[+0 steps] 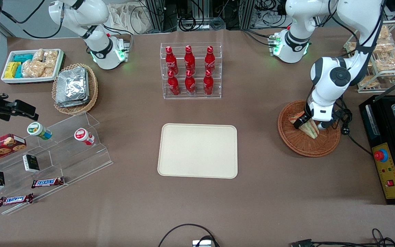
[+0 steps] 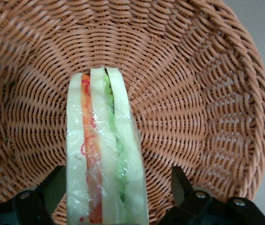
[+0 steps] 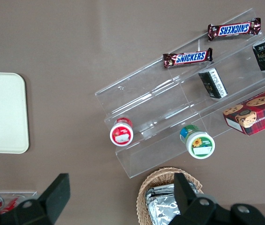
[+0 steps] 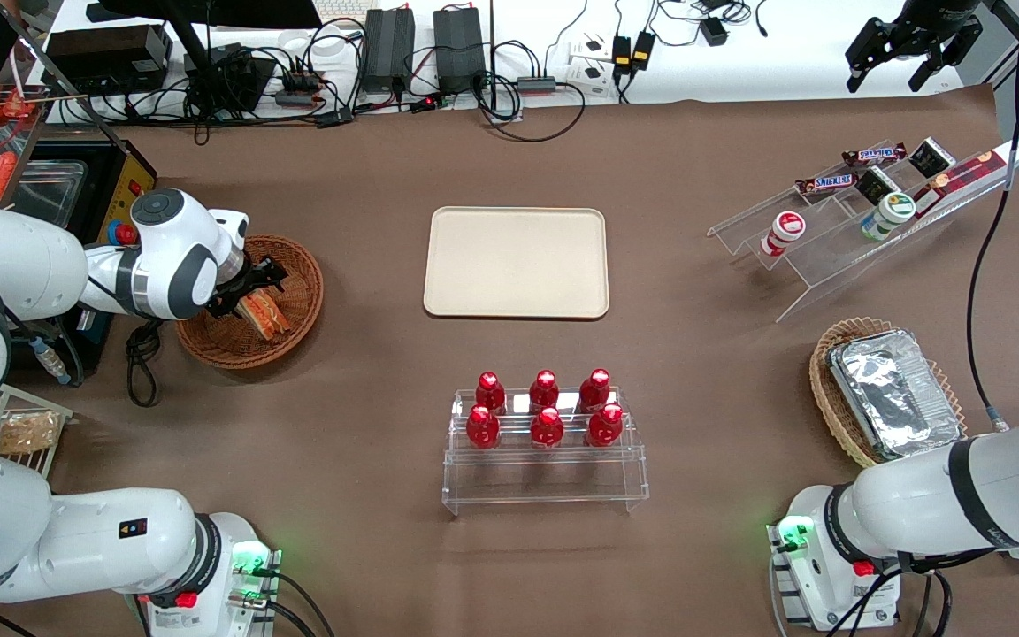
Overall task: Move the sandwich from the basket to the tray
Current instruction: 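Lower the left gripper and close it on the sandwich, then lift the sandwich up out of the basket with the left gripper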
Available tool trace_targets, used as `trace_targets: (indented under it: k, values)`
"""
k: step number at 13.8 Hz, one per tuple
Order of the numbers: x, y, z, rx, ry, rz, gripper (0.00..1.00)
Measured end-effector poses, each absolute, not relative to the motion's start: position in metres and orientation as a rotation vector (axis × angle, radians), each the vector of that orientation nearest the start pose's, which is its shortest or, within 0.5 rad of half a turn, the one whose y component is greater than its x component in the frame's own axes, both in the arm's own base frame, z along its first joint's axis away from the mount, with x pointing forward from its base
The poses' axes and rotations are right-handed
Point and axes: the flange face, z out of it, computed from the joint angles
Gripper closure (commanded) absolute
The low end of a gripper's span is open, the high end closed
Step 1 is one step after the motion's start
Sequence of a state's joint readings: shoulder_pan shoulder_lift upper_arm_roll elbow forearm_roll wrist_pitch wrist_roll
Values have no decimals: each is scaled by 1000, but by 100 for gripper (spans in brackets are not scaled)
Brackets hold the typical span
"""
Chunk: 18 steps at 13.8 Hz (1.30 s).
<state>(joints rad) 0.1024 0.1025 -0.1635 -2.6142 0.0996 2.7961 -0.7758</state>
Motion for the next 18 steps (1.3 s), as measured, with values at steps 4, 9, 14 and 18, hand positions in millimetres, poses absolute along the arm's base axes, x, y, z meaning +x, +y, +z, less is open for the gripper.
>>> trace_targets:
  k: [4,9,14,18]
  values:
    - [442,-33,221,-3001,-950,-123,87]
    - [442,-33,221,-3002,-924,-128,87]
    - [438,-32,253,-2926,-765,-23,87]
    - [438,-44,317,-2917,-512,-44,87]
